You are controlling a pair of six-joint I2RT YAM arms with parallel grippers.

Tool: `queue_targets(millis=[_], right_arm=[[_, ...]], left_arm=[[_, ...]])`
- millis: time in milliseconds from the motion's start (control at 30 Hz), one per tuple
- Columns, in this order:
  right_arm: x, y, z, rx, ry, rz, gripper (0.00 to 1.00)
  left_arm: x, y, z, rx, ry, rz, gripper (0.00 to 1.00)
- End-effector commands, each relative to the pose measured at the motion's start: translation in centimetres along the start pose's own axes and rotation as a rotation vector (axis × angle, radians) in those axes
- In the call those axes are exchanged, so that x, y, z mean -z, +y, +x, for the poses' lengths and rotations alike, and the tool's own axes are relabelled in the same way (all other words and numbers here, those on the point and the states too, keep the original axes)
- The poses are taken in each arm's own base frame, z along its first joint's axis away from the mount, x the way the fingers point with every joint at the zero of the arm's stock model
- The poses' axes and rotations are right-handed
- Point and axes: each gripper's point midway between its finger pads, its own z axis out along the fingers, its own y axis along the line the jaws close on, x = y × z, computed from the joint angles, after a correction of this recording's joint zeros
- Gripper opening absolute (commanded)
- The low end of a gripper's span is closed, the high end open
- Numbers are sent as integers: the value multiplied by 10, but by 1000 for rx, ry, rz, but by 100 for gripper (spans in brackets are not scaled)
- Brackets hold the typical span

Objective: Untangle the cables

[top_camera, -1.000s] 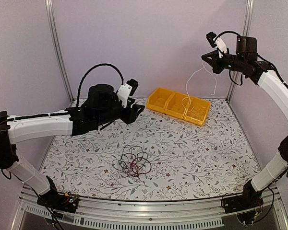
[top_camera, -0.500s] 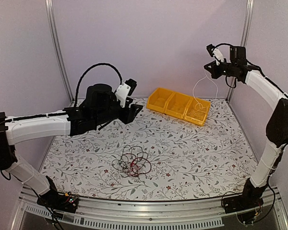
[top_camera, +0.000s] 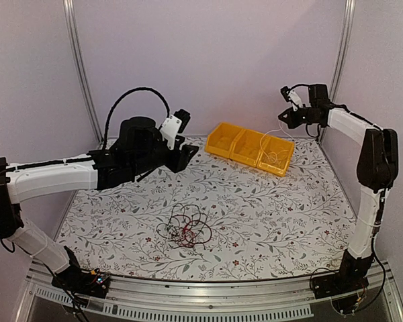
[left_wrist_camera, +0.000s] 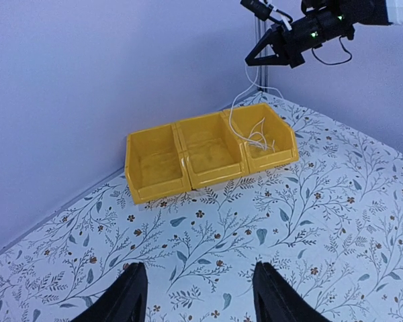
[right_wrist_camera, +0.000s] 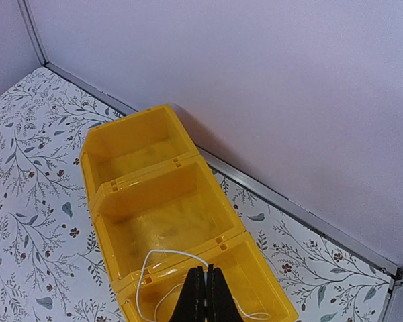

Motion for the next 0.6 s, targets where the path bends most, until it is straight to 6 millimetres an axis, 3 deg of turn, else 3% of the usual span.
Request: queue_targets(millis=[0,567], right_arm=[[-13,4,-1,-38,-17,-61,0],[-21,23,-12,-41,-76,-210,0]], left_arm=[[7,3,-13,-7,-30,-4,55],[2,1,-8,-12,-12,2,55]])
